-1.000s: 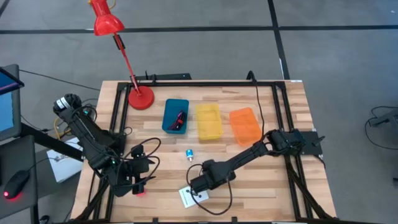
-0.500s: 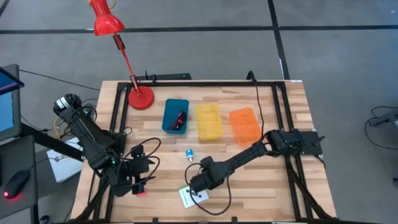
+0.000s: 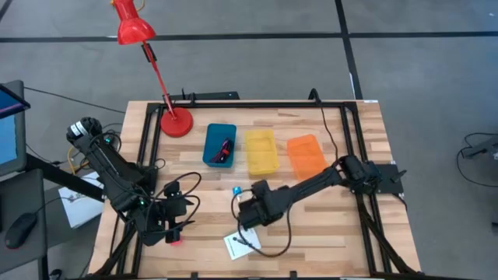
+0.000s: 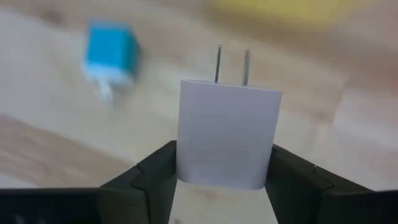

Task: Pick and place items into bin
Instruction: Put the white charger adapter into the yellow bin

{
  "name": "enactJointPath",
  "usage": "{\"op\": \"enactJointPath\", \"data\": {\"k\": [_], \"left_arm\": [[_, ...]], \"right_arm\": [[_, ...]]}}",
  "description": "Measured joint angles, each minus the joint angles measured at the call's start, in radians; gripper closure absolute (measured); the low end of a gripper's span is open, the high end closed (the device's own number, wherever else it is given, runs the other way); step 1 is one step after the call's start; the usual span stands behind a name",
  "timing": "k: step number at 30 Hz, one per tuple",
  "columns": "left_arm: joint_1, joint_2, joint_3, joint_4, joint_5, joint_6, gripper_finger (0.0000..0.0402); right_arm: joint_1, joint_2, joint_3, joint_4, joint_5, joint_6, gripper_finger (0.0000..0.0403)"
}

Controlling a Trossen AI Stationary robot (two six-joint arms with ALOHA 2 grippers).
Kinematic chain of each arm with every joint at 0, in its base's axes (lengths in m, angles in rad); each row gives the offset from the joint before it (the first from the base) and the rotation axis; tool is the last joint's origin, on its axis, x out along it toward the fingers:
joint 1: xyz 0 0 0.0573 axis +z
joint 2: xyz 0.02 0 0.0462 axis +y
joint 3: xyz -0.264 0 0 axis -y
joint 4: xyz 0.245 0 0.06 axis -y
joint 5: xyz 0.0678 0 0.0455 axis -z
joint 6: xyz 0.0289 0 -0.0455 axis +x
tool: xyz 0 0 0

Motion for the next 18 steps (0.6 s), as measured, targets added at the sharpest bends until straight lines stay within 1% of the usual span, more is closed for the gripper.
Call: {"op": "enactJointPath", "data": {"k": [2, 4, 9, 11, 15, 18], "left_arm": [[0.0, 0.0, 0.0, 0.0, 0.0, 0.0, 0.0139], [0.0, 0.0, 0.0, 0.0, 0.001, 0.0, 0.0139], [0.0, 0.0, 0.0, 0.0, 0.002, 0.0, 0.0139], [0.0, 0.0, 0.0, 0.0, 0.002, 0.0, 0.0139], [0.0, 0.0, 0.0, 0.0, 0.002, 0.0, 0.0139], [0.0, 0.0, 0.0, 0.0, 0.003, 0.0, 0.0139]], "right_arm": [[-0.009, -0.039, 0.0, -0.025, 0.056, 0.0, 0.0213], [-0.025, -0.076, 0.001, -0.042, 0.098, -0.009, 0.0215], [-0.093, -0.147, 0.0, -0.068, 0.168, -0.094, 0.0197], [-0.128, -0.168, 0.0, -0.07, 0.174, -0.13, 0.0199], [-0.202, -0.182, 0.0, -0.081, 0.172, -0.205, 0.0216], [-0.254, -0.182, 0.0, -0.081, 0.163, -0.251, 0.0214]]}}
